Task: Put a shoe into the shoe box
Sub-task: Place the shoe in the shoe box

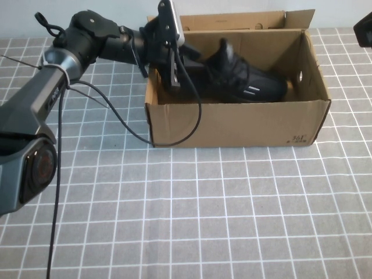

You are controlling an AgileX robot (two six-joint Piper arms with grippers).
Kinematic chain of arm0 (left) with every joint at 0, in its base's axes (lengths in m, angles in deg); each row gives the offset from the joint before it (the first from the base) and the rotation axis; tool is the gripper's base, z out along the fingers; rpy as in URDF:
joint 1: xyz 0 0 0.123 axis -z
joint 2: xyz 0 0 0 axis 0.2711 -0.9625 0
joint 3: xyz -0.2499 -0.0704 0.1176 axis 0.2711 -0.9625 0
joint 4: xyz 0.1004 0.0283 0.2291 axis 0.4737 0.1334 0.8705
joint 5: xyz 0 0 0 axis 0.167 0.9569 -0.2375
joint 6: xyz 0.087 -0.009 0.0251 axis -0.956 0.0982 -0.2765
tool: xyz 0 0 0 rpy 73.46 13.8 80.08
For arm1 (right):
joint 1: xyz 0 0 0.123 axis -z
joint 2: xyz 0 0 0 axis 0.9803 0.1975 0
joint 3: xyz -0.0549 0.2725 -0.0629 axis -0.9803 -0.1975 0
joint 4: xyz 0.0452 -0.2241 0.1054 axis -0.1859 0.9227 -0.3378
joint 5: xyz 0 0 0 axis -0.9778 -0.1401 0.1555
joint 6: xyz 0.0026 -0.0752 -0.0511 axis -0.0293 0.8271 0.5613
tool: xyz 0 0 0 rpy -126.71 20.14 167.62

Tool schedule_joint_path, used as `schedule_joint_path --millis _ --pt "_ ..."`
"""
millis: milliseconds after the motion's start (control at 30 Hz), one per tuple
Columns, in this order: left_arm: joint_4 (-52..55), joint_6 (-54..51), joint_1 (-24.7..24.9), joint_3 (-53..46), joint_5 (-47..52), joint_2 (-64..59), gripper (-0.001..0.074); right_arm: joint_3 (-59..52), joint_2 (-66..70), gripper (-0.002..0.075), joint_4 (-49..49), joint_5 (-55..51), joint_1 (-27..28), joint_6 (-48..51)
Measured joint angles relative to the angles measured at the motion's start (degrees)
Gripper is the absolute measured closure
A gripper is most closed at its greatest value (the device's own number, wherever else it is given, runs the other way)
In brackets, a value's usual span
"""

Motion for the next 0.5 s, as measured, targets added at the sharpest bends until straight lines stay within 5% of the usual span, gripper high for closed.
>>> schedule_joint_path --millis 100,200,500 --pt "-0.78 2.21 0.0 0.0 -1.31 0.0 0.0314 0.0 0.0 0.0742 -0.09 0.0 0.0 0.0" --pt "-1.32 3.1 0.0 0.0 -2.0 0.0 0.0238 0.0 0.0 0.0742 -0.36 0.0 0.0 0.0" --pt "-1.28 16.45 -0.18 0.04 -2.43 2.32 0.0286 0.0 0.0 0.0742 -1.65 0.0 0.0 0.0"
